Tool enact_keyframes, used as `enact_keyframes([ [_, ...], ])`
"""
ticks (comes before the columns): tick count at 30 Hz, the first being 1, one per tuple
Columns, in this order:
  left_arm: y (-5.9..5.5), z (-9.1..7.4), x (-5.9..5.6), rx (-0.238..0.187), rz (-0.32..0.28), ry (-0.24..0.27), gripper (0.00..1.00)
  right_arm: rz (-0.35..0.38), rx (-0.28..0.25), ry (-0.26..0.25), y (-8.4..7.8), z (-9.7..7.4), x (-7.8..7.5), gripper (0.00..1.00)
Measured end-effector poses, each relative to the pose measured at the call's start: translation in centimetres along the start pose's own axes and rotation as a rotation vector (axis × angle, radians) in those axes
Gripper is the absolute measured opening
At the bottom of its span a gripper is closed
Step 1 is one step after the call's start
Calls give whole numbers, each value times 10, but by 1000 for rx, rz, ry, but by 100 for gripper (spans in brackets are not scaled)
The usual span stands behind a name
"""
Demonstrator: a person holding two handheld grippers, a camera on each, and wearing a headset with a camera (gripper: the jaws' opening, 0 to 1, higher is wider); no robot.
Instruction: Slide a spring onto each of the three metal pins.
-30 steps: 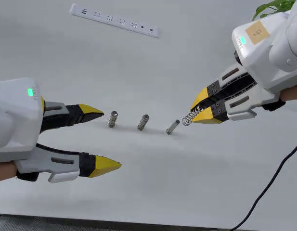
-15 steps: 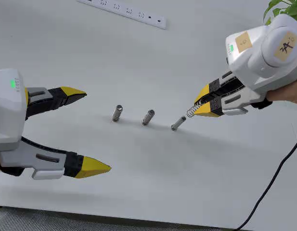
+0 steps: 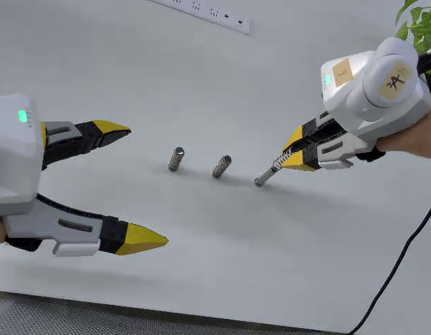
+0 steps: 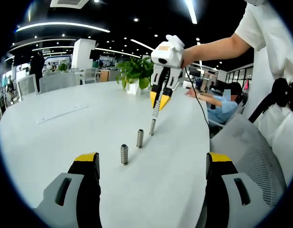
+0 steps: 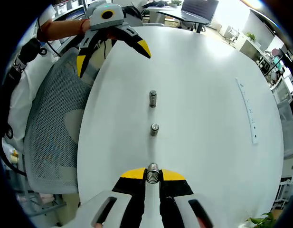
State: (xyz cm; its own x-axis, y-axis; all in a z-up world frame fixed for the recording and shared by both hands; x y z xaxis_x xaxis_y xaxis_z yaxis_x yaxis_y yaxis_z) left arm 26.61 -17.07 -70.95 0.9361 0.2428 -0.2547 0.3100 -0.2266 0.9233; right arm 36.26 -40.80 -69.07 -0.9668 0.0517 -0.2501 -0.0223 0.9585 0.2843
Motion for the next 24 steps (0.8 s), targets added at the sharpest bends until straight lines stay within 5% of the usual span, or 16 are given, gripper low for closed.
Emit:
enact_keyframes([
  [24,-3,-1,-2,-11,-14,-11,92,6,19,21,-7,13,0,6],
])
Point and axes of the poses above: the centre of the closed fingertips' face, and the gripper's own axes: z roughly forward along the fingers, x roughly to its left, y roughly out of its top, the point moved 7 cm from there along -z, roughly backward along the fingers, and after that the axes turned 15 degrees about -y, right-handed, at the moved point
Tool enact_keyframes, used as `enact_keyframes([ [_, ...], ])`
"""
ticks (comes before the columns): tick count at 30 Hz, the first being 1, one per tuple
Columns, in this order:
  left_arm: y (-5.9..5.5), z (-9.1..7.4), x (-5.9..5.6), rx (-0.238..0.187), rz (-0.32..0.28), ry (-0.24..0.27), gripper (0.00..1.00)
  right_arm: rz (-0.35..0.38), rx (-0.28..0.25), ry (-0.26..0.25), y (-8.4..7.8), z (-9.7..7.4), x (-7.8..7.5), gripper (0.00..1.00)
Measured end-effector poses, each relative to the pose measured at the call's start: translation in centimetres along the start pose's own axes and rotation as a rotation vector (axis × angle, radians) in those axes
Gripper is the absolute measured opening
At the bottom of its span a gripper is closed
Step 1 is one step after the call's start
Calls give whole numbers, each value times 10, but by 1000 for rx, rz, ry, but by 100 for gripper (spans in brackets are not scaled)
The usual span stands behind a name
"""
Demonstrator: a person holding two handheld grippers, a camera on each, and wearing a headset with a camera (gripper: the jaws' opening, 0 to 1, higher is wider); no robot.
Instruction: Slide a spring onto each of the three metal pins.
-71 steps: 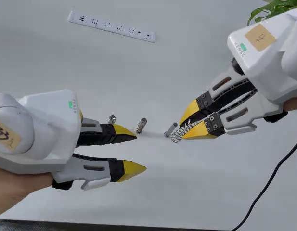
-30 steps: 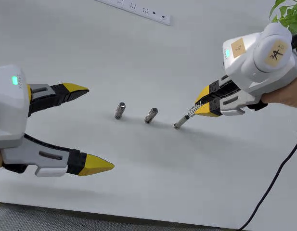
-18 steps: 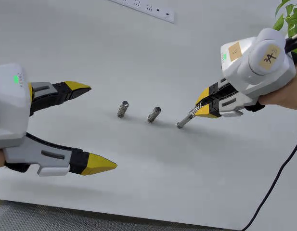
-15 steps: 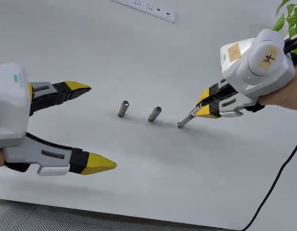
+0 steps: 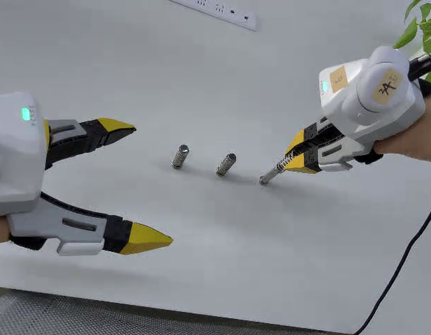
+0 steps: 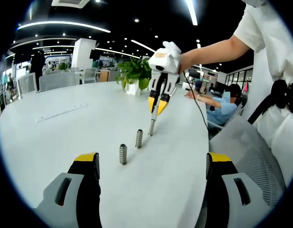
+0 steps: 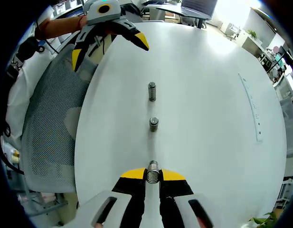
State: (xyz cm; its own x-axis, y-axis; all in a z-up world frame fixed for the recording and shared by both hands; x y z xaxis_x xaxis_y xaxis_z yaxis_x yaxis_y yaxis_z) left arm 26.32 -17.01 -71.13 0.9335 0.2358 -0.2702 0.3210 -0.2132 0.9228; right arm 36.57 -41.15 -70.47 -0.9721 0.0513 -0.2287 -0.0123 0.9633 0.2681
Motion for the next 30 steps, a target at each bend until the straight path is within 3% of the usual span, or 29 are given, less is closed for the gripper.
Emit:
enact_keyframes([
  [30,-3,1,1,3,-15,-9,91,-15,16,23,-3,29,8,7],
])
Point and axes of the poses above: the centre of the closed fingertips' face, and the gripper's own axes: z roughly forward along the fingers, x roughly to its left, y roughly out of its top, the point moved 7 cm from there along -z, roughly backward along the fingers, and after that the axes turned 15 degrees about -y, right-handed, at the moved point
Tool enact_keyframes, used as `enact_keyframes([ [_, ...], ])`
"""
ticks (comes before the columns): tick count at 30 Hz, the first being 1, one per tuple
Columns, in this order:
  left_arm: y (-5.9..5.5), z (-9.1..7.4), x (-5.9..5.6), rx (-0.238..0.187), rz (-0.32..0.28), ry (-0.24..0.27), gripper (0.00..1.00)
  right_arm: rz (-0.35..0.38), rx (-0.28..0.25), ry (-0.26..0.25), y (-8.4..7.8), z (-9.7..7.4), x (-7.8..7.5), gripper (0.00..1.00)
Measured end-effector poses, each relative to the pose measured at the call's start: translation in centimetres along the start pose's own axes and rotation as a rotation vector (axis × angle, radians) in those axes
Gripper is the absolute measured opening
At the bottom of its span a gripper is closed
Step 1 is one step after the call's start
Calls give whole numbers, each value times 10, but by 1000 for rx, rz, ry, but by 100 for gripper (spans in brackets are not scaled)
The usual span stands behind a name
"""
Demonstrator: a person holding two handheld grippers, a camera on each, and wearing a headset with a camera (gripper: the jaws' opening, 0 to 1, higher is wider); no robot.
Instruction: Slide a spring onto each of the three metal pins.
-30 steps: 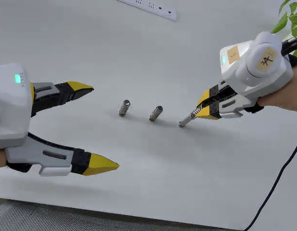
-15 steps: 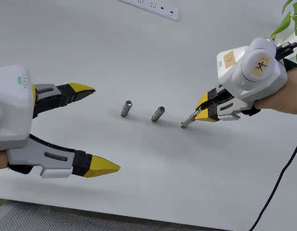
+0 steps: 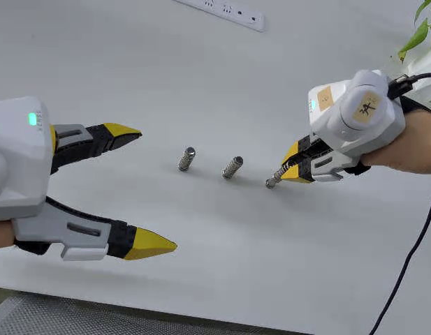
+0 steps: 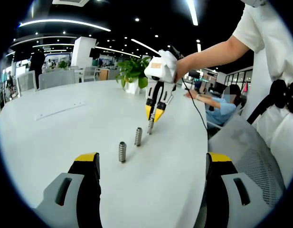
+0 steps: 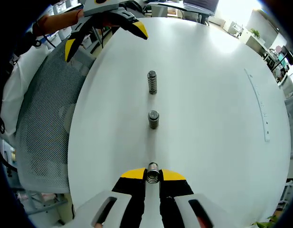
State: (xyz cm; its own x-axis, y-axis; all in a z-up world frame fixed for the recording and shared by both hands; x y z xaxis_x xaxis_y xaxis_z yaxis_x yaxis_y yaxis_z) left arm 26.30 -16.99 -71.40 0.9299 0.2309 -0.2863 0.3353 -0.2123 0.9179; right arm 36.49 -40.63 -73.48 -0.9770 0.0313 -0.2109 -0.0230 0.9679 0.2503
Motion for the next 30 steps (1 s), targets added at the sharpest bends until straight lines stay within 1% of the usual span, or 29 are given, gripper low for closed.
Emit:
enact_keyframes([
  [8,-1,0,0,-2,-4,-3,91,-14,9,4,-6,12,-1,7],
  [12,-1,1,0,0,-6,-3,91,-14,10,4,-6,15,-1,7],
  [20,-1,1,-1,-1,-10,-5,90,-22,17,4,-4,15,4,7],
  [30,-2,1,-1,1,-11,-4,90,-28,19,9,-4,16,6,7],
])
Point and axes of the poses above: the centre of the closed fingertips' face, and the gripper's own axes: z roughly forward along the fingers, x roughly to its left, y roughly out of its top, the point moved 7 cm from there along -z, roughly backward along the fingers, and after that the axes turned 15 degrees about -y, right-handed, at the moved point
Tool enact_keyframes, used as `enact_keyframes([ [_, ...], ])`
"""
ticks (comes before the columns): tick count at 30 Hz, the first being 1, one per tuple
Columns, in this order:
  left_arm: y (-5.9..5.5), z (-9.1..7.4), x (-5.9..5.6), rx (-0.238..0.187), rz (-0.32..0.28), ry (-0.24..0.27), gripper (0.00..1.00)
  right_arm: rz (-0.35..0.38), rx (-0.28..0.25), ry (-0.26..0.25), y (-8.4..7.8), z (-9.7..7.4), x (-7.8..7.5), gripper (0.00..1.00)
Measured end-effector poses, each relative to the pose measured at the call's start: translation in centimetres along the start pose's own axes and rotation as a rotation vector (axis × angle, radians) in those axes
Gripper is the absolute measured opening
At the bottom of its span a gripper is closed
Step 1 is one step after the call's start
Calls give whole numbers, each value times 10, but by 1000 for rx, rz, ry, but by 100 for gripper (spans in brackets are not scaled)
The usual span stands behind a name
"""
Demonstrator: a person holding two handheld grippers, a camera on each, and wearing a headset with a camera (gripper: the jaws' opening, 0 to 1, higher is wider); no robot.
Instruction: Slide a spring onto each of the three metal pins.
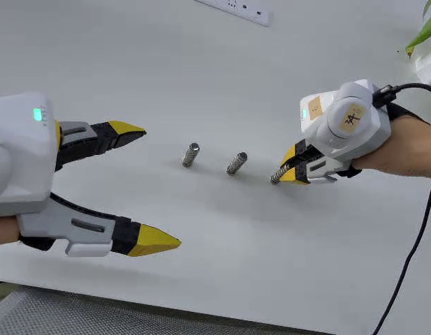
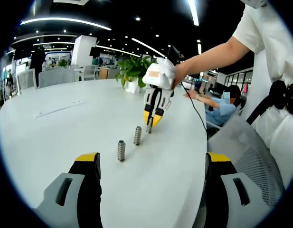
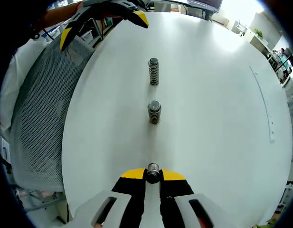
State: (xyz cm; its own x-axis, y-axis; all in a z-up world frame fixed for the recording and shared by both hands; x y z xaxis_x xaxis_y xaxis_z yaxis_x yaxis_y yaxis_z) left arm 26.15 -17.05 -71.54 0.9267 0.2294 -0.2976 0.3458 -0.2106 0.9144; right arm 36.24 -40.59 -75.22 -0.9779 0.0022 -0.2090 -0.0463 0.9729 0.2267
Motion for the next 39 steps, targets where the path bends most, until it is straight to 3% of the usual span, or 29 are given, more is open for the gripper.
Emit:
enact_keyframes([
  [19,0,0,1,2,0,-1,90,22,-13,-3,0,-1,-3,14],
  [32,1,-1,1,18,17,-3,93,128,-86,-26,-3,-18,-3,28],
  [39,2,-4,2,32,28,3,96,185,-134,-60,-5,-40,4,37],
])
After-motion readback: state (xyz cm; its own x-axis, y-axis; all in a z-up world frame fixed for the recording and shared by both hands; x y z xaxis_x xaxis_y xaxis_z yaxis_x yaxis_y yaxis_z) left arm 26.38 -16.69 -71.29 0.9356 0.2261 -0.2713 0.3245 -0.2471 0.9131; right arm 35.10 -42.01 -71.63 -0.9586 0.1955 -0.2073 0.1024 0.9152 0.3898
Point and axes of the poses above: the centre of the closed fingertips' face, and the gripper's own axes: z roughly forward along the fingers, x roughly to its left, y roughly out of its top, the point moved 7 cm from there along -z, roughly backward along the fingers, and after that the axes turned 15 degrees about -y, right-handed, at the moved point
